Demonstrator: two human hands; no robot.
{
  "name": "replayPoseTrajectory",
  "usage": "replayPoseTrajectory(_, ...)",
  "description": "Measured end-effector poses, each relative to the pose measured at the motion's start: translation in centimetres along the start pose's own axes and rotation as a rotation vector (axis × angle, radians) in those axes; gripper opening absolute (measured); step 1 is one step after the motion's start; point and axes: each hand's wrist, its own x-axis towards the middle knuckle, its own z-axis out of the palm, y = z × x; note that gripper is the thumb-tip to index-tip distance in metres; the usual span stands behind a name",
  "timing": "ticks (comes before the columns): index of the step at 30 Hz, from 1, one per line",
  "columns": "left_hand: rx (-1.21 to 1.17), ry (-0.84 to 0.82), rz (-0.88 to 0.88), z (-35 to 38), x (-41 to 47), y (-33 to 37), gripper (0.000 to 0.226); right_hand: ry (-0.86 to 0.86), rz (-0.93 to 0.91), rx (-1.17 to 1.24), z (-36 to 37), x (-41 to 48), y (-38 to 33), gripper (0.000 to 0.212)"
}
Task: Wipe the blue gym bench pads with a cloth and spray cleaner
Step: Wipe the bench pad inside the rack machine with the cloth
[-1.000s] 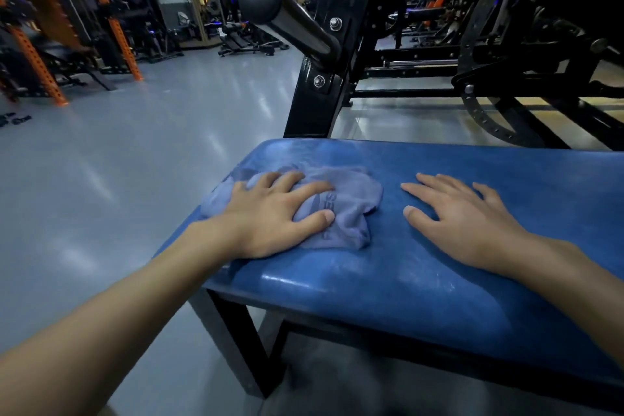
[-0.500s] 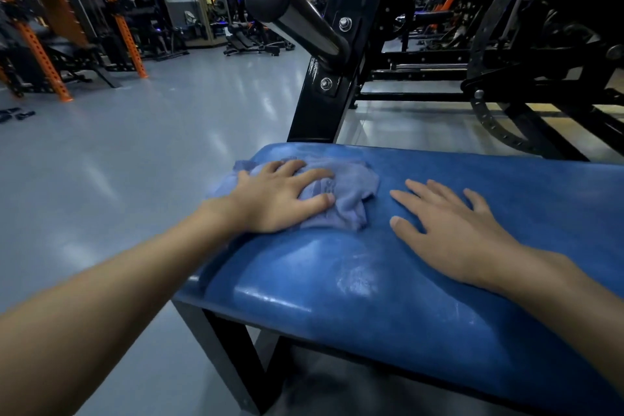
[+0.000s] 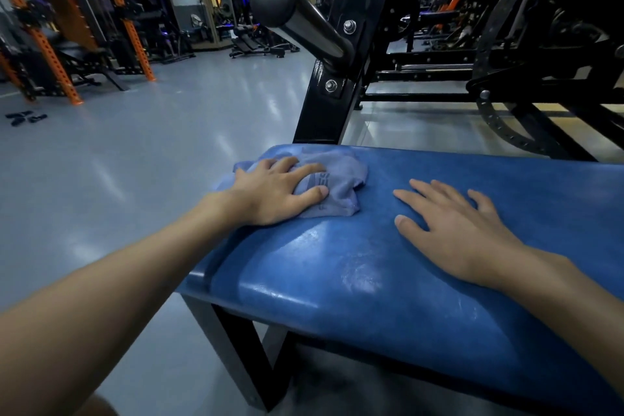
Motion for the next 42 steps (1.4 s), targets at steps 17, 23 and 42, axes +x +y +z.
replayPoseTrajectory(17, -0.032, -0.044, -0.051, -0.8, -5.6, -1.5, 0.079, -0.051, 0.028, -0.004, -1.0, 0.9, -0.3, 0.060)
replayPoseTrajectory(23, -0.086, -0.057, -0.092, -0.6, 4.2, -2.2, 0.083, -0.034, 0.027, -0.028, -0.1, 1.4, 0.0, 0.061)
replayPoseTrajectory(42, 0.008, -0.027, -0.051, -0.6, -7.4, -1.9, 0.071, -0.043, 0.037, -0.021, -0.1, 1.0, -0.1, 0.060)
